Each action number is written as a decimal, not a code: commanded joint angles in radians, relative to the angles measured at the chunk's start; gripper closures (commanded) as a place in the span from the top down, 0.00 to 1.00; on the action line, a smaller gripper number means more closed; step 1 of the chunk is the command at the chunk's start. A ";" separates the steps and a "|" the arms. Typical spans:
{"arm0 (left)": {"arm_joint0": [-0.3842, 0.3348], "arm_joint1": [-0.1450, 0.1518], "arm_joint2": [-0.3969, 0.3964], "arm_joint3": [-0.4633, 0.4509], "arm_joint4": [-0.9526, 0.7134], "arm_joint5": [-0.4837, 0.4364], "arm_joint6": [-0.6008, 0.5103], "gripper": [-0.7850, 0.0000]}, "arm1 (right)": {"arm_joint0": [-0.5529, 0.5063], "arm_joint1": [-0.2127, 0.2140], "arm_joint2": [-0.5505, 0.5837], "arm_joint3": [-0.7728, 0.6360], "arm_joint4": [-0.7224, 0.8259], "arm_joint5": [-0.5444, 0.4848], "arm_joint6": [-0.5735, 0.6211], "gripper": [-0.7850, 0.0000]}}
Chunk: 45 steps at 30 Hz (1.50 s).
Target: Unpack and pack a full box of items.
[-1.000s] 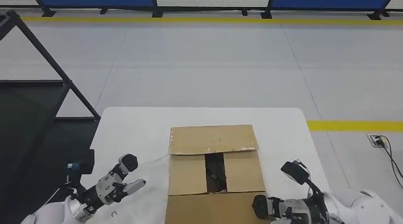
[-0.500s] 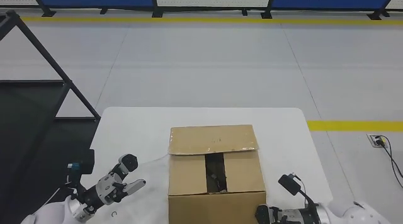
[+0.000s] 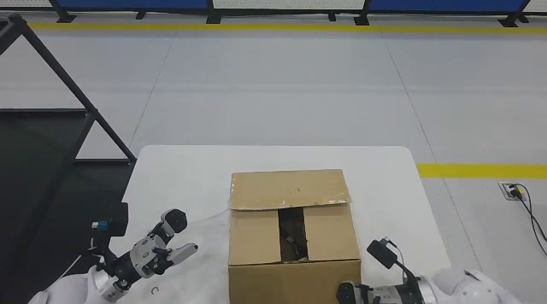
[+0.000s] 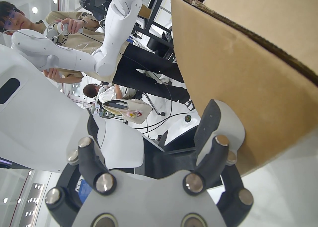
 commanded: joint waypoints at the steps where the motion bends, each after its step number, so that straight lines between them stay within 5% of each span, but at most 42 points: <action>1: 0.000 0.000 0.000 0.000 0.000 0.000 0.000 1.00 | 0.017 0.011 -0.008 -0.019 0.009 -0.020 -0.020 1.00; 6: 0.000 0.000 0.000 0.000 0.000 0.000 0.000 1.00 | 0.055 0.053 -0.004 -0.067 0.096 -0.062 -0.062 1.00; 11: 0.000 0.000 0.000 0.000 0.000 0.000 0.000 1.00 | 0.107 0.073 0.015 -0.045 0.297 0.003 0.002 1.00; 18: 0.000 0.000 0.000 0.000 0.000 0.000 0.000 1.00 | 0.220 0.010 -0.004 0.189 0.607 0.204 0.090 1.00; 30: 0.000 0.000 0.000 0.000 0.000 0.000 0.000 1.00 | 0.225 -0.003 -0.013 0.193 0.595 0.268 0.053 1.00; 36: 0.013 0.002 0.005 -0.025 0.010 0.014 0.020 1.00 | 0.270 -0.050 -0.058 0.211 0.512 0.480 -0.066 1.00; 45: 0.016 0.008 0.008 -0.021 0.019 0.016 0.032 1.00 | 0.310 -0.117 -0.073 0.266 0.517 0.482 -0.068 1.00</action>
